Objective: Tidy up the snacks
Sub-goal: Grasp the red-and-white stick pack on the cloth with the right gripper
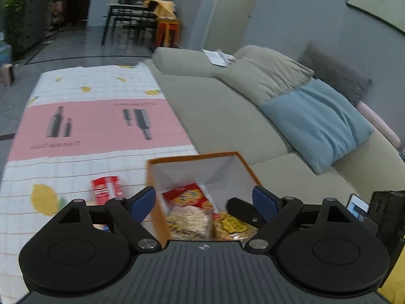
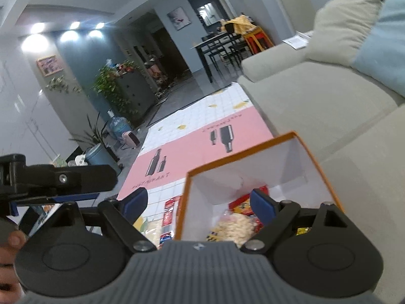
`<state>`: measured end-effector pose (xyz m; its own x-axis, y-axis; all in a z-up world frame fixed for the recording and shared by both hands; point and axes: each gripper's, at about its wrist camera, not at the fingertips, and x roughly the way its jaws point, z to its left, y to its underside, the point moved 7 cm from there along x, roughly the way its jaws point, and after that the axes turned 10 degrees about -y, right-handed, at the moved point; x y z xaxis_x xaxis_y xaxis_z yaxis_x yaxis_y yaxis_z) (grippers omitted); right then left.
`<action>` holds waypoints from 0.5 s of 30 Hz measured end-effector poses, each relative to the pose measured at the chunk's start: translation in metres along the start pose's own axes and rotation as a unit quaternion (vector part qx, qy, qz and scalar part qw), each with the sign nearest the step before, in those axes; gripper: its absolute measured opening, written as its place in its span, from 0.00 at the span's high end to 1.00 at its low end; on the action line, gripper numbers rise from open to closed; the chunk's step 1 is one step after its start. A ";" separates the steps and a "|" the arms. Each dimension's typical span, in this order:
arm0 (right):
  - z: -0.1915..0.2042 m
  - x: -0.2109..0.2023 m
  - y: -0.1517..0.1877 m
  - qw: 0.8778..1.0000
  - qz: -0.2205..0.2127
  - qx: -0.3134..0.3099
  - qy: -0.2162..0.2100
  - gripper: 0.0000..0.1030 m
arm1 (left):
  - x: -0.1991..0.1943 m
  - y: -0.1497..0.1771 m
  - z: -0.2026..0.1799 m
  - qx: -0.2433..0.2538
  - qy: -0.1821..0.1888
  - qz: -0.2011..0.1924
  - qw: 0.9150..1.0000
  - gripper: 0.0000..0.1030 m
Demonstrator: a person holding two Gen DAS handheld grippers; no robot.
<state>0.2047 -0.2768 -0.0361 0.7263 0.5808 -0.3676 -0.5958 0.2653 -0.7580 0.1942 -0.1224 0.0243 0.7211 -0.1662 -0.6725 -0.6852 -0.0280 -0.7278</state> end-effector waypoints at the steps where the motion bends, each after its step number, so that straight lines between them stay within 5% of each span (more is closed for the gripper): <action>1: 0.005 0.000 0.000 1.000 0.000 -0.004 0.000 0.13 | -0.002 0.001 0.007 -0.003 -0.008 0.000 1.000 0.02; 8: 0.034 0.003 0.004 1.000 0.004 -0.027 -0.013 0.09 | -0.022 0.005 0.062 -0.025 -0.054 -0.029 0.998 0.02; 15: 0.056 0.021 0.014 0.999 0.015 -0.033 0.025 0.09 | -0.013 0.024 0.118 -0.064 -0.066 -0.012 0.996 0.02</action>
<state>0.1920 -0.2181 -0.0243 0.7254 0.5479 -0.4167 -0.5953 0.1955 -0.7794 0.1806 -0.0042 0.0001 0.7386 -0.0333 -0.6734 -0.6691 -0.1581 -0.7261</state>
